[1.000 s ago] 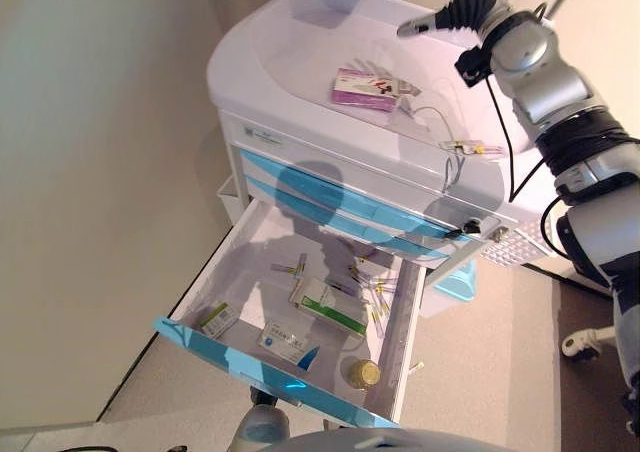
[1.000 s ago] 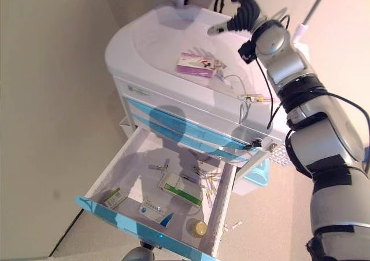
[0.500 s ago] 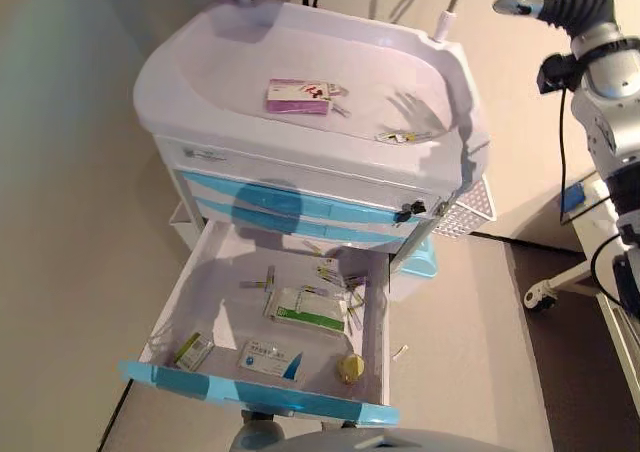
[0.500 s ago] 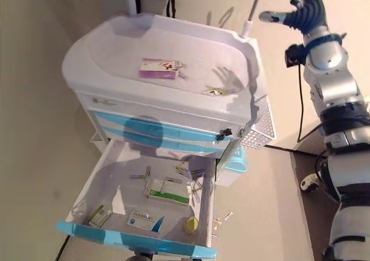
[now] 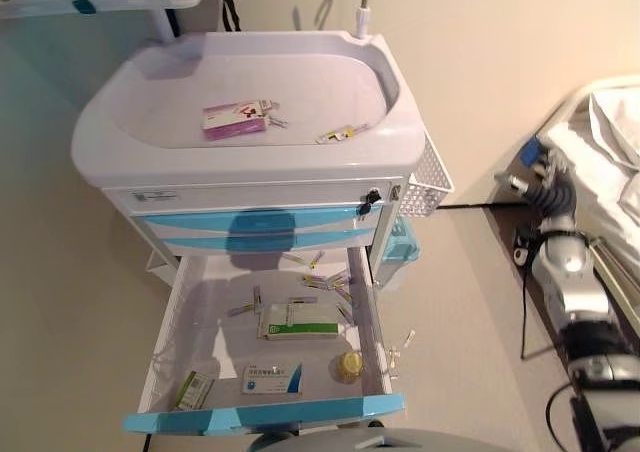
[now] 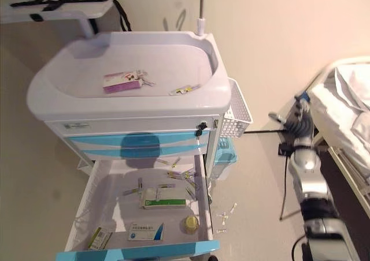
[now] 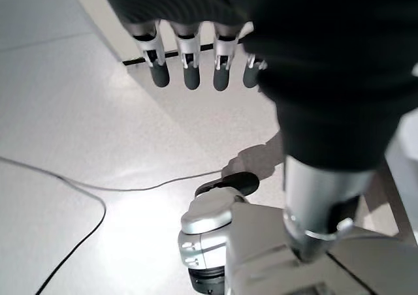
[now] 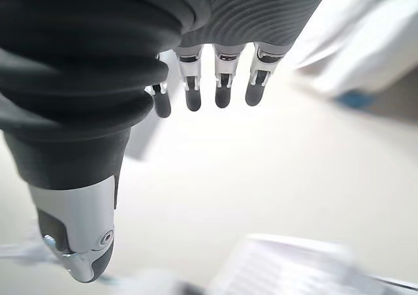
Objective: Open the drawer and pick up the medicine
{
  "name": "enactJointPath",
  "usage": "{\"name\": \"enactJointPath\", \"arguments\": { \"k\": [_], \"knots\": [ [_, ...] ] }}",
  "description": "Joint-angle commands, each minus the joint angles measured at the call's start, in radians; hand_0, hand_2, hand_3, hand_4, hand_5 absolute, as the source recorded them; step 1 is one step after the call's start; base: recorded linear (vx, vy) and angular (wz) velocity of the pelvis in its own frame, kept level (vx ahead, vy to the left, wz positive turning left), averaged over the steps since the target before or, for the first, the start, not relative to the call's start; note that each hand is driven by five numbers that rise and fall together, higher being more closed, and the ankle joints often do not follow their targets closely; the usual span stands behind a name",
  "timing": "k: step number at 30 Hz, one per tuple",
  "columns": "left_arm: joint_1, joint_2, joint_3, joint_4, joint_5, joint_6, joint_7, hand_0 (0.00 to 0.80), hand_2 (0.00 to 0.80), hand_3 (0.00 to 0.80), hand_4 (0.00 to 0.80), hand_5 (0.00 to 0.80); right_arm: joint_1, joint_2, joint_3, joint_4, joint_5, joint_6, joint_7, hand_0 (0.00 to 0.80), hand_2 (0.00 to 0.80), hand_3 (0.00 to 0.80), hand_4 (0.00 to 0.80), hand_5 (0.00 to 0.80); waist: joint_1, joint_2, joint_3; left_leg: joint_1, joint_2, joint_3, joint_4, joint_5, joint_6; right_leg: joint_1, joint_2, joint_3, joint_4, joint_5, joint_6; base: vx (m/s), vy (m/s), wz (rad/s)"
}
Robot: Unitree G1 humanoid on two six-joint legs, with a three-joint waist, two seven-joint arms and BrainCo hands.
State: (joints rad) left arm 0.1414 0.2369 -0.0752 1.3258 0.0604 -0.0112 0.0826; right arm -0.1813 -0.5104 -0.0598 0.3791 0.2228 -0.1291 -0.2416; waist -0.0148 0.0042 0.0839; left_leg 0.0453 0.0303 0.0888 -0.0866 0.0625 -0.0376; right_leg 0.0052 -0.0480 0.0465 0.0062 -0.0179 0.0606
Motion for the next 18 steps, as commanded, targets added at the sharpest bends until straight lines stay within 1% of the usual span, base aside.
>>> {"name": "enactJointPath", "arguments": {
  "k": [1,2,5,9,11,12,13,15,18],
  "knots": [
    [-0.031,0.02,0.017,0.065,0.032,-0.004,0.013,0.0,0.0,0.0,0.0,0.0,-0.058,-0.004,-0.017,-0.072,-0.049,-0.049,0.014,0.0,0.0,0.0,0.0,0.0,0.021,-0.043,0.017,-0.022,-0.076,-0.003,0.112,-0.146,0.09,-0.075,-0.039,-0.017,0.037,0.057,0.09,-0.013,0.026,-0.46],
    [-0.033,0.016,0.026,0.063,0.039,-0.006,0.012,0.0,0.0,0.0,0.0,0.0,0.023,0.029,-0.009,-0.063,-0.077,-0.043,0.035,0.0,0.0,0.0,0.0,0.0,0.009,-0.034,0.031,-0.023,-0.078,0.0,0.107,-0.143,0.092,-0.083,-0.04,-0.013,0.045,0.056,0.092,-0.016,0.026,-0.37],
    [-0.029,0.013,0.027,0.04,0.035,-0.013,0.014,0.0,0.0,0.0,0.0,0.0,0.121,0.069,-0.008,-0.039,-0.084,-0.035,0.057,0.0,0.0,0.0,0.0,0.0,-0.007,-0.026,0.046,-0.028,-0.085,-0.004,0.103,-0.139,0.092,-0.091,-0.047,-0.022,0.051,0.052,0.092,-0.014,0.018,-0.08],
    [-0.023,0.007,0.015,0.028,0.037,-0.018,0.016,0.0,0.0,0.0,0.0,0.0,0.175,0.094,0.005,0.025,-0.12,-0.026,0.058,0.0,0.0,0.0,0.0,0.0,-0.02,-0.016,0.059,-0.034,-0.09,-0.012,0.102,-0.135,0.092,-0.092,-0.053,-0.035,0.05,0.05,0.093,-0.008,0.02,0.03],
    [-0.029,0.005,-0.002,0.013,0.03,-0.025,0.022,0.0,0.0,0.0,0.0,0.0,0.189,0.114,0.041,0.159,-0.164,-0.019,0.037,0.0,0.0,0.0,0.0,0.0,-0.028,-0.007,0.078,-0.043,-0.094,-0.015,0.103,-0.133,0.091,-0.099,-0.062,-0.046,0.053,0.051,0.097,0.0,0.0,0.0],
    [-0.03,0.005,-0.002,0.013,0.03,-0.025,0.022,0.0,0.0,0.0,0.0,0.0,0.189,0.114,0.041,0.159,-0.164,-0.02,0.037,0.0,0.0,0.0,0.0,0.0,-0.028,-0.008,0.078,-0.044,-0.094,-0.016,0.103,-0.133,0.091,-0.099,-0.062,-0.046,0.053,0.051,0.097,-0.017,0.017,0.07],
    [-0.042,0.011,-0.013,0.006,0.022,-0.031,0.028,0.0,0.0,0.0,0.0,0.0,0.176,0.122,0.062,0.271,-0.176,-0.009,0.025,0.0,0.0,0.0,0.0,0.0,-0.03,-0.006,0.088,-0.05,-0.097,-0.018,0.104,-0.132,0.091,-0.105,-0.065,-0.05,0.057,0.052,0.098,-0.019,0.014,0.09],
    [-0.04,0.015,-0.034,-0.046,-0.001,-0.042,0.034,0.0,0.0,0.0,0.0,0.0,0.169,0.119,0.077,0.361,-0.189,0.007,0.019,0.0,0.0,0.0,0.0,0.0,-0.031,-0.001,0.099,-0.06,-0.1,-0.021,0.108,-0.13,0.092,-0.114,-0.069,-0.054,0.063,0.053,0.098,-0.036,0.021,0.13],
    [-0.046,0.025,-0.062,-0.076,-0.014,-0.055,0.042,0.0,0.0,0.0,0.0,0.0,0.154,0.129,0.106,0.465,-0.2,0.016,0.012,0.0,0.0,0.0,0.0,0.0,-0.029,0.002,0.127,-0.08,-0.103,-0.029,0.121,-0.127,0.09,-0.131,-0.074,-0.063,0.08,0.051,0.098,-0.059,0.007,0.15]
  ]
}}
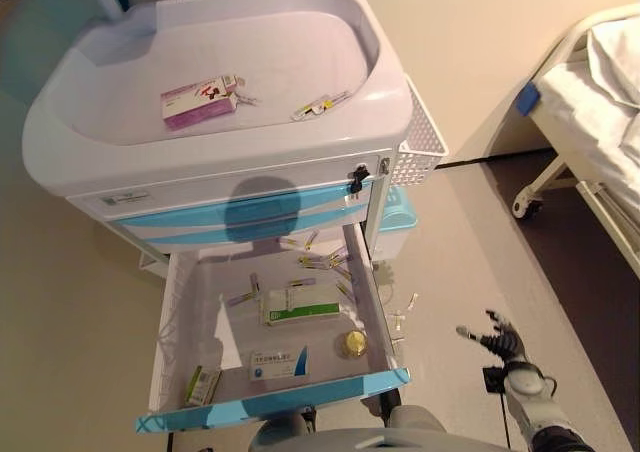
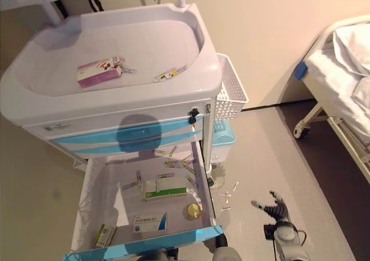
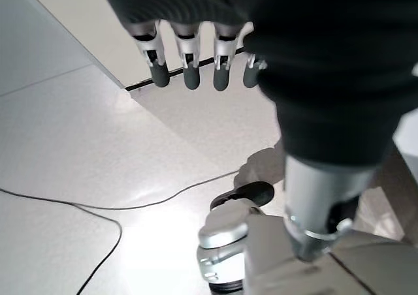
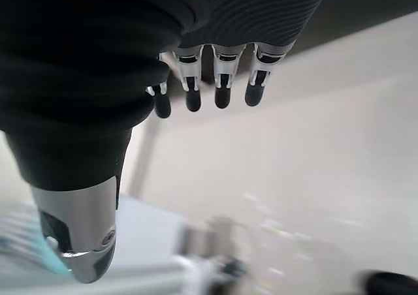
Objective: Open the drawer and pick up the medicine
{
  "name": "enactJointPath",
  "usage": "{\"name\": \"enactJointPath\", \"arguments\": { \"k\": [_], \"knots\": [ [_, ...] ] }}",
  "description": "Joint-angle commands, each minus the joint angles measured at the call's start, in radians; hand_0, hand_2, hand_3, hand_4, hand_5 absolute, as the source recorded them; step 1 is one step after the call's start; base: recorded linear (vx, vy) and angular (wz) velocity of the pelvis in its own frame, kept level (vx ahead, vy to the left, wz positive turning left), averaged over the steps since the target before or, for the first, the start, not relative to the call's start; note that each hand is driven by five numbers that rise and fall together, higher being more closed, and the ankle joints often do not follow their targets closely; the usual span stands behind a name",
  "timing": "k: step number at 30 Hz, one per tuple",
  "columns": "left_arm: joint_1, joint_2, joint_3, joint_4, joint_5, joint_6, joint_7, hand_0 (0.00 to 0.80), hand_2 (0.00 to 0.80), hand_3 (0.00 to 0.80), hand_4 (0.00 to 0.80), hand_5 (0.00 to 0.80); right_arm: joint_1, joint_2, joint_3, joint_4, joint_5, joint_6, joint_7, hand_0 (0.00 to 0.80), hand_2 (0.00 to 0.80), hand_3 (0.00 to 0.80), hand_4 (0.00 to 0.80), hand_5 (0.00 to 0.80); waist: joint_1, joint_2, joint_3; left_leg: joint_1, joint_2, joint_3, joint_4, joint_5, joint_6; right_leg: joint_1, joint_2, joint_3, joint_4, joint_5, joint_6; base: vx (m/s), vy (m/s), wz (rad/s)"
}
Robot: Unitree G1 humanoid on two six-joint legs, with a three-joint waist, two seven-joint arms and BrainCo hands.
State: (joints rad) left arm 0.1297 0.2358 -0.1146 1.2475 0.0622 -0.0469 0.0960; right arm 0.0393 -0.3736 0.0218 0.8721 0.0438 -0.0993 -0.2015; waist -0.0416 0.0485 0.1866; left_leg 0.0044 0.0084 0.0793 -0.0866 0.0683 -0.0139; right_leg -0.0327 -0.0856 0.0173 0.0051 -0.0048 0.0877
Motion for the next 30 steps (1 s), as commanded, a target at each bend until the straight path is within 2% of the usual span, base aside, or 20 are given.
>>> {"name": "enactJointPath", "arguments": {
  "k": [1,5,7,8,14,20,21,22,24,25,26,30],
  "knots": [
    [-0.036,0.033,-0.038,-0.036,-0.019,-0.022,0.032,0.0,0.0,0.0,0.0,0.0,-0.067,-0.005,0.033,0.004,-0.024,-0.008,-0.032,0.0,0.0,0.0,0.0,0.0,-0.002,-0.043,0.036,-0.049,-0.083,-0.023,0.127,-0.132,0.066,-0.102,-0.038,-0.038,0.088,0.038,0.07,-0.075,-0.005,0.02],
    [-0.045,0.062,-0.105,-0.149,-0.018,-0.042,0.039,0.0,0.0,0.0,0.0,0.0,-0.097,0.003,0.076,0.149,-0.036,0.005,-0.028,0.0,0.0,0.0,0.0,0.0,0.002,-0.041,0.086,-0.09,-0.086,-0.032,0.156,-0.127,0.065,-0.137,-0.04,-0.051,0.118,0.038,0.066,-0.096,-0.007,0.09],
    [-0.049,0.07,-0.113,-0.17,-0.021,-0.043,0.042,0.0,0.0,0.0,0.0,0.0,-0.102,0.002,0.083,0.15,-0.037,0.006,-0.029,0.0,0.0,0.0,0.0,0.0,0.002,-0.042,0.097,-0.102,-0.089,-0.036,0.166,-0.126,0.065,-0.148,-0.041,-0.054,0.129,0.036,0.065,-0.081,-0.019,0.09],
    [-0.066,0.084,-0.127,-0.199,-0.028,-0.046,0.046,0.0,0.0,0.0,0.0,0.0,-0.114,0.005,0.097,0.211,-0.039,0.009,-0.03,0.0,0.0,0.0,0.0,0.0,0.005,-0.042,0.12,-0.126,-0.09,-0.047,0.186,-0.124,0.063,-0.167,-0.046,-0.067,0.156,0.029,0.062,-0.116,-0.034,0.15],
    [-0.114,0.141,-0.17,-0.321,-0.019,-0.057,0.068,0.0,0.0,0.0,0.0,0.0,-0.128,0.007,0.116,0.23,-0.037,0.011,-0.036,0.0,0.0,0.0,0.0,0.0,0.004,-0.036,0.189,-0.237,-0.1,-0.081,0.303,-0.128,0.058,-0.251,-0.075,-0.094,0.273,0.0,0.045,-0.125,-0.029,0.29],
    [-0.106,0.191,-0.188,-0.433,-0.006,-0.062,0.068,0.0,0.0,0.0,0.0,0.0,-0.126,0.001,0.113,0.239,-0.03,0.01,-0.04,0.0,0.0,0.0,0.0,0.0,0.006,-0.024,0.197,-0.325,-0.105,-0.104,0.406,-0.148,0.051,-0.316,-0.09,-0.111,0.36,-0.034,0.028,-0.059,-0.031,0.28],
    [-0.099,0.209,-0.194,-0.484,-0.004,-0.062,0.065,0.0,0.0,0.0,0.0,0.0,-0.132,-0.004,0.111,0.25,-0.027,0.009,-0.039,0.0,0.0,0.0,0.0,0.0,0.007,-0.015,0.203,-0.354,-0.105,-0.11,0.444,-0.158,0.051,-0.343,-0.094,-0.113,0.404,-0.049,0.022,-0.04,-0.009,0.06],
    [-0.099,0.209,-0.194,-0.484,-0.004,-0.062,0.065,0.0,0.0,0.0,0.0,0.0,-0.132,-0.004,0.111,0.25,-0.027,0.009,-0.039,0.0,0.0,0.0,0.0,0.0,0.007,-0.015,0.203,-0.355,-0.105,-0.11,0.444,-0.158,0.051,-0.343,-0.094,-0.113,0.404,-0.049,0.022,-0.088,-0.024,0.08],
    [-0.092,0.244,-0.207,-0.568,0.009,-0.063,0.056,0.0,0.0,0.0,0.0,0.0,-0.139,-0.017,0.108,0.248,-0.029,0.008,-0.044,0.0,0.0,0.0,0.0,0.0,0.007,-0.006,0.213,-0.396,-0.104,-0.114,0.499,-0.174,0.048,-0.382,-0.1,-0.117,0.459,-0.073,0.014,-0.061,-0.02,0.1],
    [-0.092,0.244,-0.206,-0.569,0.009,-0.062,0.055,0.0,0.0,0.0,0.0,0.0,-0.139,-0.017,0.108,0.248,-0.029,0.008,-0.044,0.0,0.0,0.0,0.0,0.0,0.007,-0.006,0.209,-0.399,-0.104,-0.115,0.496,-0.17,0.048,-0.385,-0.099,-0.117,0.455,-0.069,0.014,-0.035,-0.017,0.17],
    [-0.085,0.269,-0.206,-0.63,0.014,-0.067,0.047,0.0,0.0,0.0,0.0,0.0,-0.138,-0.026,0.105,0.245,-0.031,0.008,-0.043,0.0,0.0,0.0,0.0,0.0,0.005,-0.002,0.214,-0.416,-0.102,-0.115,0.521,-0.181,0.045,-0.402,-0.101,-0.117,0.483,-0.082,0.012,-0.024,-0.011,0.13],
    [-0.068,0.297,-0.191,-0.708,0.004,-0.068,0.035,0.0,0.0,0.0,0.0,0.0,-0.138,-0.031,0.106,0.252,-0.035,0.009,-0.038,0.0,0.0,0.0,0.0,0.0,0.007,0.001,0.213,-0.44,-0.1,-0.116,0.552,-0.192,0.045,-0.426,-0.103,-0.116,0.509,-0.093,0.009,-0.005,-0.004,0.02]
  ]
}}
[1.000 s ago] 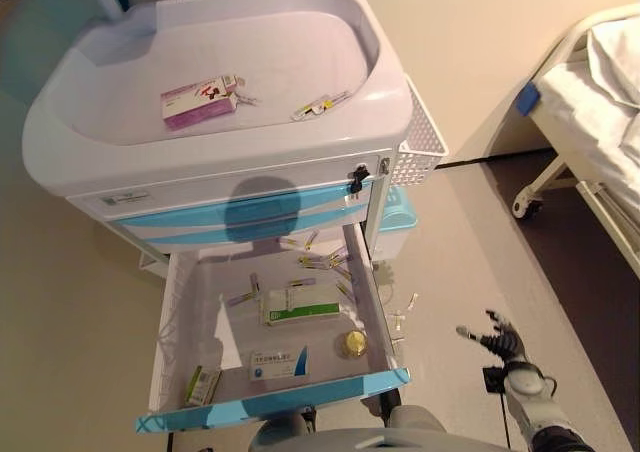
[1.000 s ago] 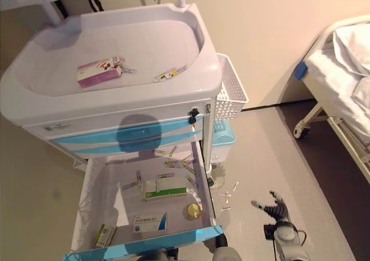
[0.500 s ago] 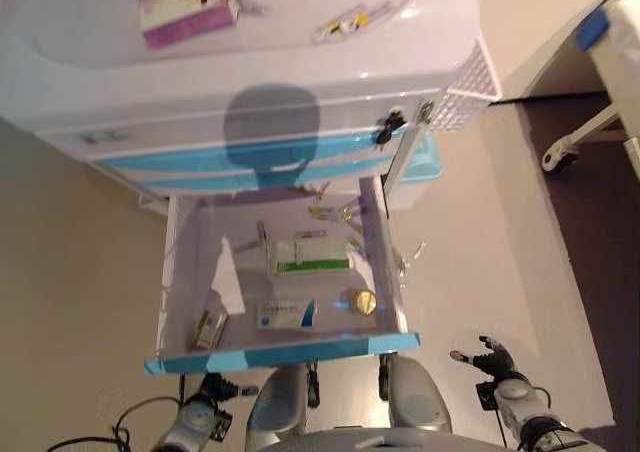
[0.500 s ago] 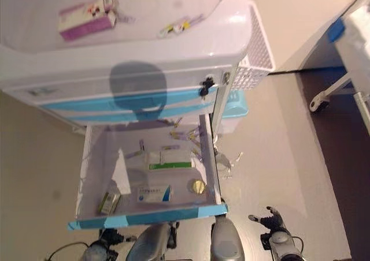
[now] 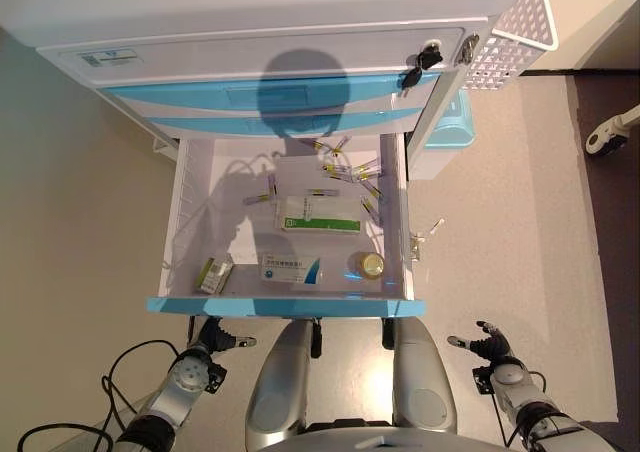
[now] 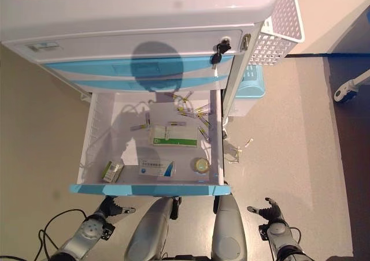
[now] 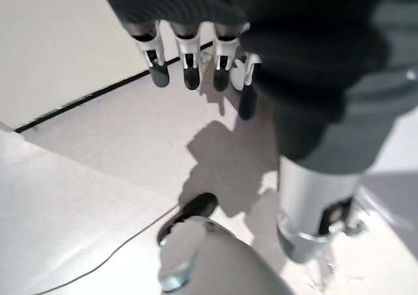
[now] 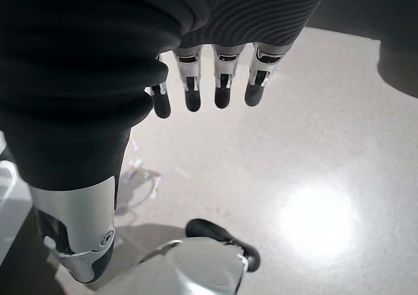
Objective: Open the drawer and pick up the medicine
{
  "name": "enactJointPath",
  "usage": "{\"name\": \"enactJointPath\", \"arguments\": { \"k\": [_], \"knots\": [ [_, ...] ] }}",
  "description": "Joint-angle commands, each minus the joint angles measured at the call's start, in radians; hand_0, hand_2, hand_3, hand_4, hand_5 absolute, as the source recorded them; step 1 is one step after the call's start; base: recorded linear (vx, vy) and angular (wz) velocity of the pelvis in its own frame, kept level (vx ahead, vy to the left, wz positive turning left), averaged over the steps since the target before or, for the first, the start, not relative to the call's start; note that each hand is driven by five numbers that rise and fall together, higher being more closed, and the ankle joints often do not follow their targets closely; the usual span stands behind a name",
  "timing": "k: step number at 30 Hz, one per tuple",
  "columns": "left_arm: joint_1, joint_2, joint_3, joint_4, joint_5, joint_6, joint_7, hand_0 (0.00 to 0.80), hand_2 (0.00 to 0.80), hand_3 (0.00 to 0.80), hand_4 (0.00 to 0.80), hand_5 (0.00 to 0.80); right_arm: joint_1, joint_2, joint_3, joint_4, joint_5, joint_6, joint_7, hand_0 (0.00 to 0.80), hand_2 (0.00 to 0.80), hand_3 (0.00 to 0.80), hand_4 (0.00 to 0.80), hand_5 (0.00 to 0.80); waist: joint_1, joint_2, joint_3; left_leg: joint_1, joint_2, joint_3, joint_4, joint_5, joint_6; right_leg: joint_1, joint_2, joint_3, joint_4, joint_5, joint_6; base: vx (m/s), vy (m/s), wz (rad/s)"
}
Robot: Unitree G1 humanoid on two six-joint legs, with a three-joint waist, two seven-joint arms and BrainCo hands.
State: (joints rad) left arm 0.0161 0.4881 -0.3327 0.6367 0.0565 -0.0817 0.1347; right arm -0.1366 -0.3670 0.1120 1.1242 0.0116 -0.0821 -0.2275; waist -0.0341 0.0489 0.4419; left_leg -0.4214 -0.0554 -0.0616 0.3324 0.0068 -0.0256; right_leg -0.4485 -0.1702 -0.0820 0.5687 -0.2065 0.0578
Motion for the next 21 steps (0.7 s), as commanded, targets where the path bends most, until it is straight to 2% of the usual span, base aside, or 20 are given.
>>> {"name": "enactJointPath", "arguments": {
  "k": [1,8,12,13,16,21],
  "knots": [
    [0.047,0.061,0.042,-0.143,0.002,-0.034,-0.006,0.0,0.0,0.0,0.0,0.0,0.039,-0.041,0.016,-0.007,-0.004,-0.007,-0.009,0.0,0.0,0.0,0.0,0.0,-0.001,0.002,-0.04,-0.023,-0.035,0.025,0.142,-0.135,0.057,-0.02,-0.017,-0.015,-0.046,0.104,0.038,0.0,0.0,0.0],
    [0.019,0.088,0.08,-0.191,0.008,-0.032,0.015,0.0,0.0,0.0,0.0,0.0,0.046,-0.035,0.027,-0.015,-0.014,-0.007,0.003,0.0,0.0,0.0,0.0,0.0,-0.007,-0.004,-0.036,-0.036,-0.029,0.044,0.148,-0.142,0.058,-0.046,-0.007,0.001,-0.046,0.105,0.036,0.003,0.013,-0.02],
    [-0.042,0.115,0.104,-0.167,0.036,-0.03,0.055,0.0,0.0,0.0,0.0,0.0,0.045,-0.03,0.033,-0.02,-0.01,-0.01,0.012,0.0,0.0,0.0,0.0,0.0,-0.022,-0.016,-0.028,-0.05,-0.015,0.079,0.16,-0.152,0.07,-0.084,0.019,0.05,-0.058,0.123,0.036,0.001,0.056,-0.16],
    [-0.043,0.115,0.103,-0.166,0.036,-0.03,0.055,0.0,0.0,0.0,0.0,0.0,0.045,-0.03,0.033,-0.02,-0.01,-0.01,0.012,0.0,0.0,0.0,0.0,0.0,-0.021,-0.016,-0.028,-0.051,-0.015,0.079,0.16,-0.153,0.07,-0.084,0.019,0.05,-0.058,0.123,0.036,0.004,0.053,-0.4],
    [-0.077,0.124,0.104,-0.125,0.056,-0.024,0.073,0.0,0.0,0.0,0.0,0.0,0.041,-0.031,0.036,-0.028,-0.008,-0.013,0.016,0.0,0.0,0.0,0.0,0.0,-0.029,-0.025,-0.026,-0.054,-0.008,0.104,0.162,-0.158,0.076,-0.1,0.032,0.077,-0.066,0.132,0.039,0.005,0.047,-0.37],
    [-0.183,0.142,0.113,-0.023,0.069,-0.009,0.118,0.0,0.0,0.0,0.0,0.0,0.027,-0.03,0.056,-0.035,-0.01,-0.016,0.019,0.0,0.0,0.0,0.0,0.0,-0.045,-0.055,-0.026,-0.058,0.017,0.164,0.156,-0.17,0.091,-0.127,0.065,0.147,-0.099,0.159,0.049,0.028,0.069,-0.38]
  ]
}}
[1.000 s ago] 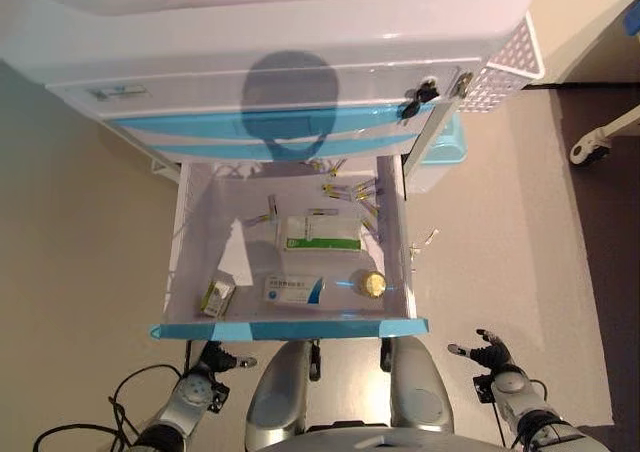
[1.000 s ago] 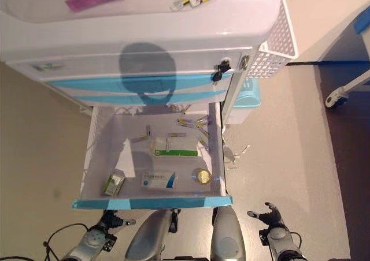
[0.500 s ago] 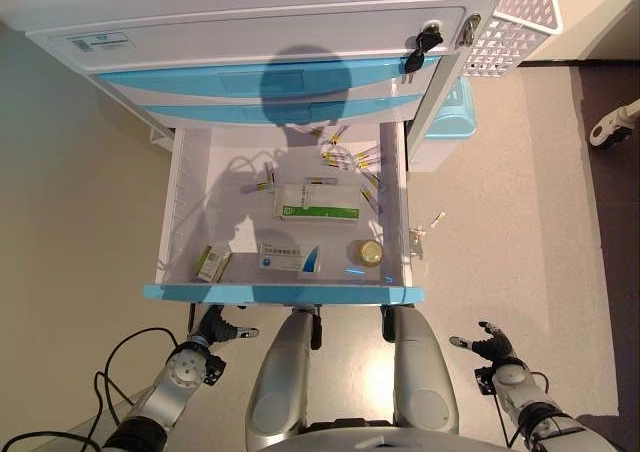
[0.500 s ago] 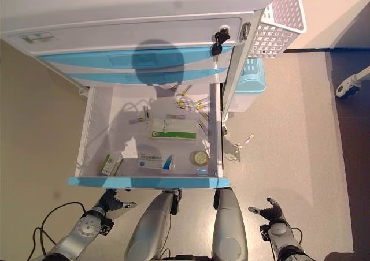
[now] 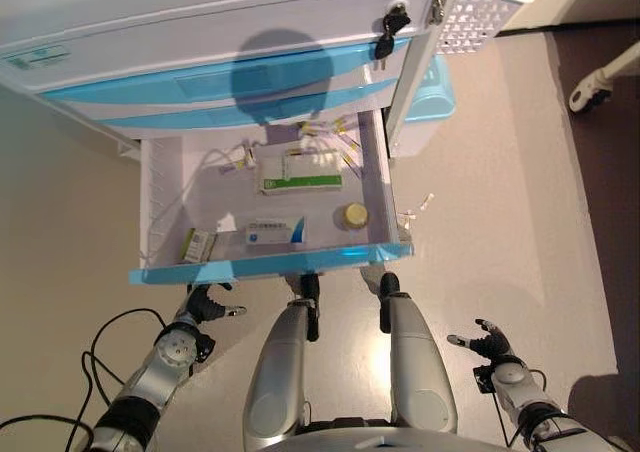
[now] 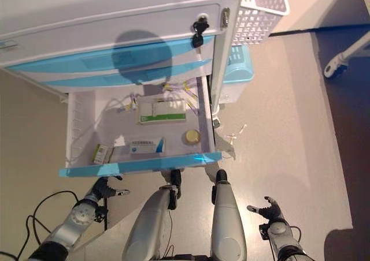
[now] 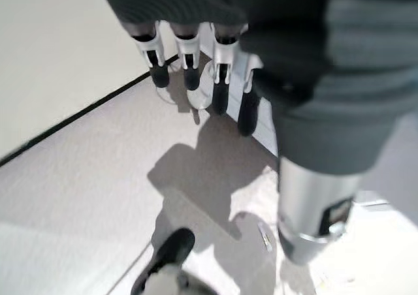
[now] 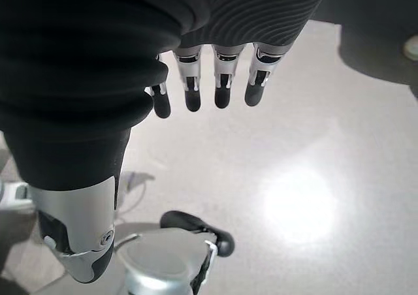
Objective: Open the drawer and pick up the medicine
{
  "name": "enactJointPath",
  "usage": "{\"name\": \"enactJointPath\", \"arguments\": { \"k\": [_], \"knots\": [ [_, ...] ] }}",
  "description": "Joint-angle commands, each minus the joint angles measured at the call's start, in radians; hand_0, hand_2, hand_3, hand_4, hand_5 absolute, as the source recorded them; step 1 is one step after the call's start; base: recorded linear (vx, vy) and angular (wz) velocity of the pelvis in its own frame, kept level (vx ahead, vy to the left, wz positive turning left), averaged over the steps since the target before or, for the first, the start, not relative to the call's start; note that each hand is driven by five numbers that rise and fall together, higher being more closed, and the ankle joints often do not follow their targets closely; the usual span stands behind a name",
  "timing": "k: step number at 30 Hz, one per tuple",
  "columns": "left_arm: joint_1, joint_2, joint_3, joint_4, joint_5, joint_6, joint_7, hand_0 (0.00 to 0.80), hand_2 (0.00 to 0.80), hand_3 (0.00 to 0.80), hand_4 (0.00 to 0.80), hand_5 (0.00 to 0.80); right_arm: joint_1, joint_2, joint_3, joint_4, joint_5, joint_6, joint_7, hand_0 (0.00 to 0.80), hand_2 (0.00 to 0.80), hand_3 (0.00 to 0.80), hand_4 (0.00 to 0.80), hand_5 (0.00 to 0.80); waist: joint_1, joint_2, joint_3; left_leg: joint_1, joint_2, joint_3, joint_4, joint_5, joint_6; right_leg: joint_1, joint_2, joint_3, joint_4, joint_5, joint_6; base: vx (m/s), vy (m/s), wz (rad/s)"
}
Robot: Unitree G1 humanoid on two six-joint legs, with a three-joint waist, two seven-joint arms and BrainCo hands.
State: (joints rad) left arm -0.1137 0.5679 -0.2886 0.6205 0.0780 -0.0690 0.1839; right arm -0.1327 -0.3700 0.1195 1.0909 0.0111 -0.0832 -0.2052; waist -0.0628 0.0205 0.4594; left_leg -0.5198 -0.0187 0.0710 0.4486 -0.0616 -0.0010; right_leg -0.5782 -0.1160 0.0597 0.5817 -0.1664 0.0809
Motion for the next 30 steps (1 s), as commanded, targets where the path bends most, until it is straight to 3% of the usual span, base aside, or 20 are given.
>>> {"name": "enactJointPath", "arguments": {
  "k": [1,8,9,15,23,30],
  "knots": [
    [-0.078,0.071,0.072,0.022,0.048,-0.019,0.075,0.0,0.0,0.0,0.0,0.0,0.017,-0.027,0.056,0.003,-0.012,-0.016,-0.001,0.0,0.0,0.0,0.0,0.0,-0.02,-0.034,-0.044,0.042,-0.016,0.043,0.04,-0.106,0.069,-0.002,0.016,0.021,-0.118,0.123,0.029,0.022,0.053,-0.5],
    [-0.219,0.148,0.077,0.12,0.031,-0.003,0.109,0.0,0.0,0.0,0.0,0.0,0.002,-0.018,0.09,-0.019,-0.006,-0.018,0.014,0.0,0.0,0.0,0.0,0.0,-0.048,-0.076,-0.051,0.048,0.005,0.106,0.021,-0.118,0.083,-0.009,0.049,0.095,-0.187,0.166,0.048,0.056,0.061,-0.41],
    [-0.231,0.156,0.077,0.137,0.027,-0.004,0.11,0.0,0.0,0.0,0.0,0.0,0.002,-0.014,0.094,-0.025,-0.003,-0.018,0.016,0.0,0.0,0.0,0.0,0.0,-0.049,-0.073,-0.053,0.06,0.008,0.1,0.023,-0.15,0.08,0.001,0.056,0.1,-0.184,0.141,0.053,0.138,0.105,-0.41],
    [-0.345,0.233,0.081,0.188,-0.004,-0.003,0.137,0.0,0.0,0.0,0.0,0.0,-0.01,0.003,0.121,-0.034,0.003,-0.023,0.024,0.0,0.0,0.0,0.0,0.0,-0.066,-0.097,-0.06,0.055,0.02,0.131,0.003,-0.156,0.086,0.002,0.074,0.138,-0.252,0.185,0.07,0.049,0.046,-0.28],
    [-0.444,0.309,0.119,0.174,-0.057,-0.02,0.234,0.0,0.0,0.0,0.0,0.0,-0.015,0.042,0.155,-0.018,0.013,-0.034,0.019,0.0,0.0,0.0,0.0,0.0,-0.076,-0.12,-0.072,0.044,0.026,0.131,-0.034,-0.146,0.078,0.018,0.074,0.133,-0.343,0.241,0.093,0.019,-0.008,-0.09],
    [-0.443,0.31,0.133,0.158,-0.088,-0.037,0.271,0.0,0.0,0.0,0.0,0.0,-0.014,0.059,0.176,-0.02,0.017,-0.044,0.012,0.0,0.0,0.0,0.0,0.0,-0.072,-0.125,-0.079,0.047,0.02,0.124,-0.049,-0.142,0.073,0.033,0.069,0.125,-0.38,0.258,0.094,0.003,-0.002,-0.01]
  ]
}}
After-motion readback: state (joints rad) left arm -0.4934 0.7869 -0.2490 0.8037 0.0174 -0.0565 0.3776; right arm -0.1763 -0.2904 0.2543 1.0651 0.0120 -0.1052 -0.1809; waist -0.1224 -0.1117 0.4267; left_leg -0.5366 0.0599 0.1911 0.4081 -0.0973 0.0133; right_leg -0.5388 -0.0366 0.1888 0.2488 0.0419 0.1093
